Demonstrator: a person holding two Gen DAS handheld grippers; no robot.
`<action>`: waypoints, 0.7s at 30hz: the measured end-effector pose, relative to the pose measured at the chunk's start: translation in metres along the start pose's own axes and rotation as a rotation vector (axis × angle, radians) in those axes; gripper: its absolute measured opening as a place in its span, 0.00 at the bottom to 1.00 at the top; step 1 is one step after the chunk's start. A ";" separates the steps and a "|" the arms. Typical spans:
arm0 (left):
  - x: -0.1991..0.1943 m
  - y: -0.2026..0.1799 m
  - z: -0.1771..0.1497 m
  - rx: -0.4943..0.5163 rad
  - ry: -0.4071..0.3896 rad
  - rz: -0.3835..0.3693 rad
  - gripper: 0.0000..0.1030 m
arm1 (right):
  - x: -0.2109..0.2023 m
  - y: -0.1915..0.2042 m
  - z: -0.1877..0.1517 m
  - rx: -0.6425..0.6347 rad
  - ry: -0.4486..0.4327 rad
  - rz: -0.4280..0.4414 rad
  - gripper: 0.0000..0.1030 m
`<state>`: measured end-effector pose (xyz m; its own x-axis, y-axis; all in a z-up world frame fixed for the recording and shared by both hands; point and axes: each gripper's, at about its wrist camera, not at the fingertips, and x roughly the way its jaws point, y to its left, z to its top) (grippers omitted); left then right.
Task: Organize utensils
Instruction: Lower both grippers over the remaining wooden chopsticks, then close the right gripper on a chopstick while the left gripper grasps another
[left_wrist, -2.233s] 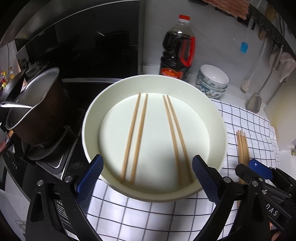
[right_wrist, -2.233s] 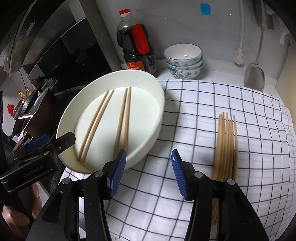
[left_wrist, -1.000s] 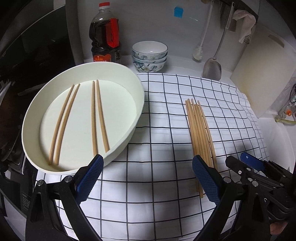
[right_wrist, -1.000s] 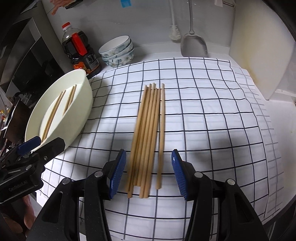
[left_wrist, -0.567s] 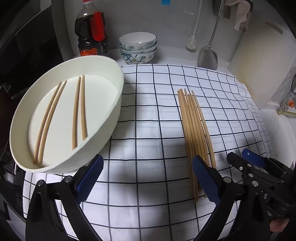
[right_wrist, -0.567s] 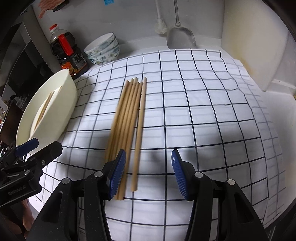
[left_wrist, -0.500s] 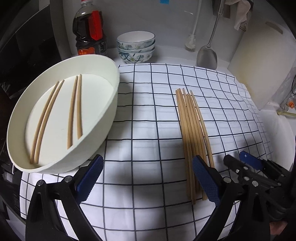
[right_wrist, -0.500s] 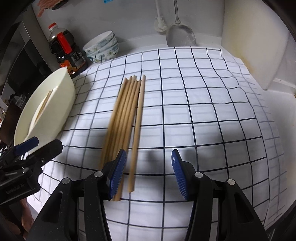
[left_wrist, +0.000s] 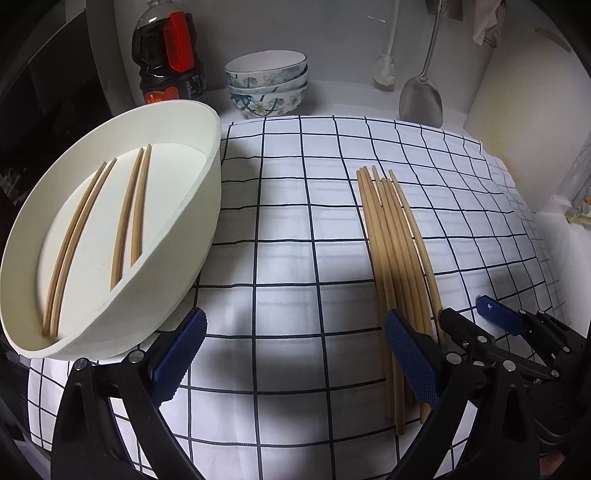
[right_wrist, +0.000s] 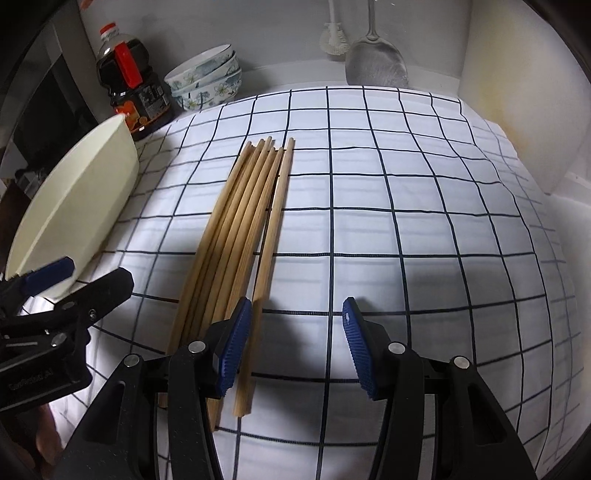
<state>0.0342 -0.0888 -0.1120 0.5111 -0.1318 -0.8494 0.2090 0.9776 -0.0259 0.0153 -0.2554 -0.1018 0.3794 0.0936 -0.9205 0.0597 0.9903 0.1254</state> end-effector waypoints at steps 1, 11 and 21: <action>0.000 -0.001 0.000 0.002 0.000 0.000 0.92 | 0.000 0.001 0.000 -0.006 -0.005 0.000 0.48; 0.005 -0.007 -0.002 0.003 0.005 -0.004 0.92 | 0.005 0.011 -0.002 -0.111 -0.022 -0.052 0.44; 0.018 -0.022 -0.002 0.026 0.019 -0.006 0.92 | 0.001 -0.010 -0.002 -0.085 -0.050 -0.082 0.16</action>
<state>0.0371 -0.1126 -0.1278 0.4936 -0.1345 -0.8592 0.2341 0.9720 -0.0177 0.0136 -0.2651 -0.1048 0.4225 0.0087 -0.9063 0.0148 0.9998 0.0165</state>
